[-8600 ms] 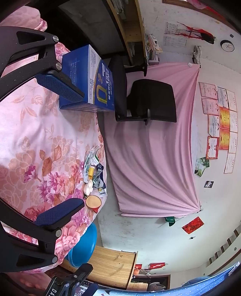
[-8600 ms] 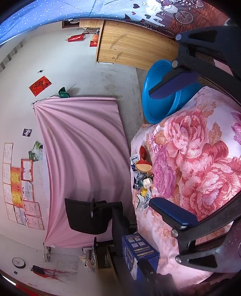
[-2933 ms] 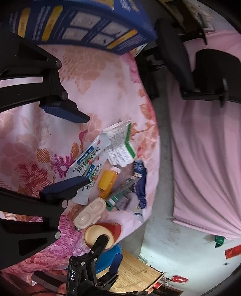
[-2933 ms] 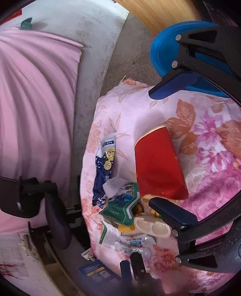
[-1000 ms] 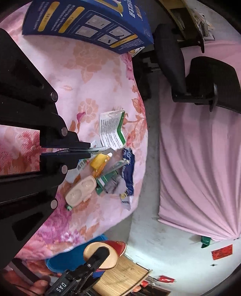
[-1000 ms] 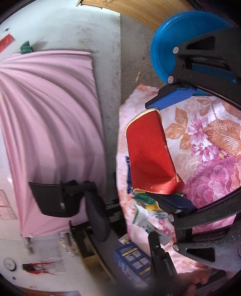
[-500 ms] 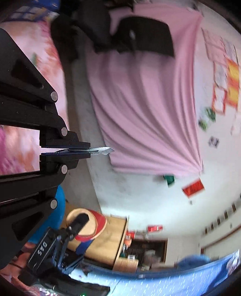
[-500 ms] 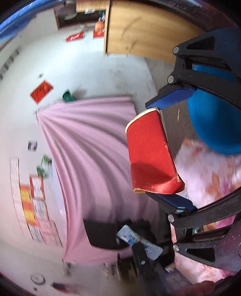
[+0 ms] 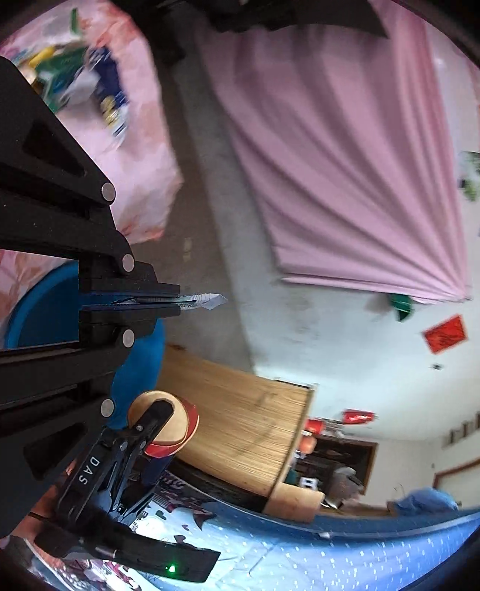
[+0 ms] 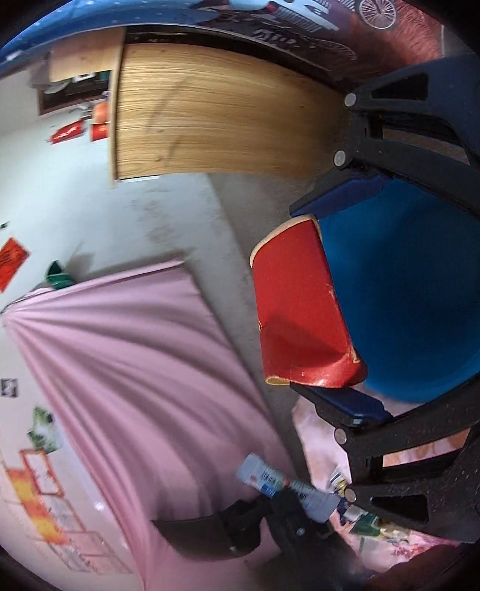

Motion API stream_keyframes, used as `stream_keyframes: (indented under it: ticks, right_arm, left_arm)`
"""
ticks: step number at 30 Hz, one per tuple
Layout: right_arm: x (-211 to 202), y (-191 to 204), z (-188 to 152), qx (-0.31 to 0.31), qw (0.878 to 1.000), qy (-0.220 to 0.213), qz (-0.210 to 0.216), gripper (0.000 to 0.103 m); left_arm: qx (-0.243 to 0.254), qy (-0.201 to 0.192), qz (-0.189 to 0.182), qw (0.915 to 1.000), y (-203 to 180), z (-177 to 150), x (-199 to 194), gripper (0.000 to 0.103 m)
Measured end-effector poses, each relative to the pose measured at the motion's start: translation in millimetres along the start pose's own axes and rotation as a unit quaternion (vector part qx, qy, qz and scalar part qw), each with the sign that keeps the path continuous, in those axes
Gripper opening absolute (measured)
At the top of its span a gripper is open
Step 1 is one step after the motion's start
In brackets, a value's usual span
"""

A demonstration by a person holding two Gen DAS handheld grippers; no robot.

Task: Collect trash
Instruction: 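Drop the red cup into the blue basin while the left gripper grasps a tube, then return the right gripper to the bed and grasp the green battery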

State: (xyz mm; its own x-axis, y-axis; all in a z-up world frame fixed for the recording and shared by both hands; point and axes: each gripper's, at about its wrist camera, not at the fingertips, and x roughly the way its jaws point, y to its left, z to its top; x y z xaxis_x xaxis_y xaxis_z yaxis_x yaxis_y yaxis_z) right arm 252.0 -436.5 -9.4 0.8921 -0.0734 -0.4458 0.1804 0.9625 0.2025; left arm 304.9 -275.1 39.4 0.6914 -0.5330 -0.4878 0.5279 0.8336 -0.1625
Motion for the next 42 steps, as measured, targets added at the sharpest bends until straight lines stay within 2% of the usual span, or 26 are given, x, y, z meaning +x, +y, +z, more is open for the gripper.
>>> stream_keyframes:
  ticks: [4, 7, 10, 11, 13, 14, 15, 20, 22, 24, 27, 30, 33, 38, 42]
  right_arm:
    - [10.9, -6.4, -7.9, 0.008, 0.999, 0.035, -0.005, 0.103]
    - [20.9, -11.6, -12.8, 0.016, 0.998, 0.06, -0.011, 0.103]
    - [28.6, -18.9, -12.1, 0.021, 0.997, 0.075, -0.013, 0.103]
    - [28.7, -18.6, -13.0, 0.019, 0.997, 0.077, -0.016, 0.103]
    - [26.3, -18.1, -12.8, 0.016, 0.997, 0.074, -0.019, 0.103]
    - [24.9, -17.4, -12.3, 0.016, 0.997, 0.071, -0.019, 0.103]
    - [24.1, -17.4, -11.1, 0.016, 0.997, 0.068, -0.019, 0.103]
    - [19.6, -13.8, -5.2, 0.007, 0.999, 0.043, -0.008, 0.103]
    - [10.8, -5.4, -2.3, 0.0, 1.0, 0.02, 0.002, 0.103]
    - [2.1, 3.7, 0.5, -0.007, 1.0, -0.004, 0.013, 0.103]
    - [-14.0, 23.8, 3.5, -0.026, 0.998, -0.047, 0.027, 0.103]
    - [-29.9, 48.5, 6.1, -0.047, 0.994, -0.091, 0.042, 0.103]
    - [-45.2, 75.8, 6.9, -0.067, 0.987, -0.133, 0.062, 0.103]
    - [-64.3, 126.8, 1.2, -0.089, 0.974, -0.189, 0.087, 0.103]
    - [-61.0, 160.0, -1.8, -0.107, 0.971, -0.17, 0.13, 0.103]
  left_arm:
    - [-0.026, 0.051, -0.011, 0.9983, -1.6, 3.7, 26.1, 0.001]
    - [-0.05, 0.094, -0.029, 0.9939, 7.3, 3.2, 45.0, 0.001]
    - [-0.062, 0.118, -0.023, 0.9908, 15.7, -0.4, 51.0, 0.003]
    - [-0.06, 0.122, -0.021, 0.9905, 16.4, 0.1, 53.3, 0.006]
    - [-0.063, 0.126, -0.017, 0.99, 20.3, -0.4, 54.2, 0.019]
    - [-0.069, 0.122, -0.021, 0.9899, 22.8, 0.0, 52.3, 0.031]
    - [-0.074, 0.116, -0.023, 0.9902, 25.0, -1.4, 49.2, 0.035]
    - [-0.079, 0.077, 0.007, 0.9938, 38.7, -4.2, 20.6, 0.035]
    - [-0.084, 0.048, 0.026, 0.995, 44.8, -8.5, 5.1, 0.042]
    - [-0.09, 0.009, 0.052, 0.9946, 53.8, -14.0, -17.8, 0.068]
    - [-0.095, -0.044, 0.091, 0.9903, 67.1, -21.6, -51.3, 0.086]
    - [-0.095, -0.083, 0.127, 0.9838, 80.7, -27.7, -84.1, 0.1]
    - [-0.094, -0.121, 0.164, 0.9745, 94.8, -36.9, -117.7, 0.101]
    - [-0.089, -0.16, 0.219, 0.9583, 118.6, -54.7, -167.6, 0.101]
    - [-0.076, -0.183, 0.267, 0.9429, 136.6, -75.4, -202.3, 0.101]
